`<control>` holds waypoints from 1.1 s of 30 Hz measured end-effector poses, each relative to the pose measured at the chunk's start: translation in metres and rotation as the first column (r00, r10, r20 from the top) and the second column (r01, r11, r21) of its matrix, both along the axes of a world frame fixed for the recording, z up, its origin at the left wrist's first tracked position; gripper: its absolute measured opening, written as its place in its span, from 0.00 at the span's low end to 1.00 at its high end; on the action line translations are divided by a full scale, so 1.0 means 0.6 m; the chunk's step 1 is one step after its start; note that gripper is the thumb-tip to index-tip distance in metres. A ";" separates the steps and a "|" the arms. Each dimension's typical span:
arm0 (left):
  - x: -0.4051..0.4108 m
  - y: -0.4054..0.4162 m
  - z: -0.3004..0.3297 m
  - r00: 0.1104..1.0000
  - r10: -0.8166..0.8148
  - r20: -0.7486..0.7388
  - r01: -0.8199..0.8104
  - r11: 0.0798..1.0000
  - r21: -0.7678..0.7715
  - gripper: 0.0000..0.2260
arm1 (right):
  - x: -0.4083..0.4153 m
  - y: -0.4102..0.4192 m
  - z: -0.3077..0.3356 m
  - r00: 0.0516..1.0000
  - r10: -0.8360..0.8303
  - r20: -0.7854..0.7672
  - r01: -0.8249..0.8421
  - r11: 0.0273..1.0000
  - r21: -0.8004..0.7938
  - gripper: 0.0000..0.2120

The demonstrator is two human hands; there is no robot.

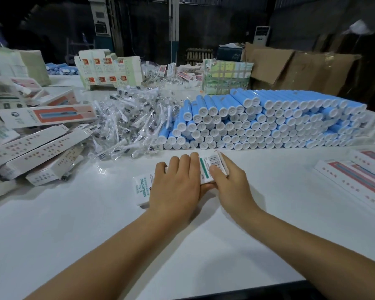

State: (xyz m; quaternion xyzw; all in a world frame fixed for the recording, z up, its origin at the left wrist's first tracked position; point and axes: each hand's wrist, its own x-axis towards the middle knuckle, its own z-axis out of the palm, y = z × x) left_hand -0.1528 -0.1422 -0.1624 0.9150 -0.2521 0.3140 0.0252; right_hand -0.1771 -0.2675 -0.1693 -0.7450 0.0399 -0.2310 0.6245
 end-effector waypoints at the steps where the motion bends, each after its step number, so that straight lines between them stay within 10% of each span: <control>1: -0.001 0.000 0.000 1.000 -0.010 0.006 0.010 1.000 0.002 0.33 | -0.002 0.003 -0.004 0.999 -0.038 0.011 0.040 0.986 -0.159 0.13; 10: -0.004 0.005 -0.003 0.997 -0.036 0.063 0.034 0.999 0.027 0.33 | -0.011 0.004 -0.007 0.998 -0.069 -0.013 0.059 0.924 -0.379 0.21; 13: 0.000 0.010 -0.002 0.997 -0.011 0.070 0.008 0.999 0.031 0.31 | -0.009 0.000 0.006 0.994 0.094 -0.059 -0.083 0.982 0.172 0.18; 16: 0.003 0.011 -0.003 0.998 0.012 0.056 -0.013 1.000 0.020 0.31 | -0.001 -0.014 0.018 0.971 0.235 -0.040 -0.168 0.795 0.582 0.19; 33: 0.004 0.021 -0.006 0.995 -0.067 0.075 0.070 0.997 -0.036 0.31 | -0.001 -0.016 0.008 0.987 0.152 -0.050 -0.129 0.944 0.303 0.13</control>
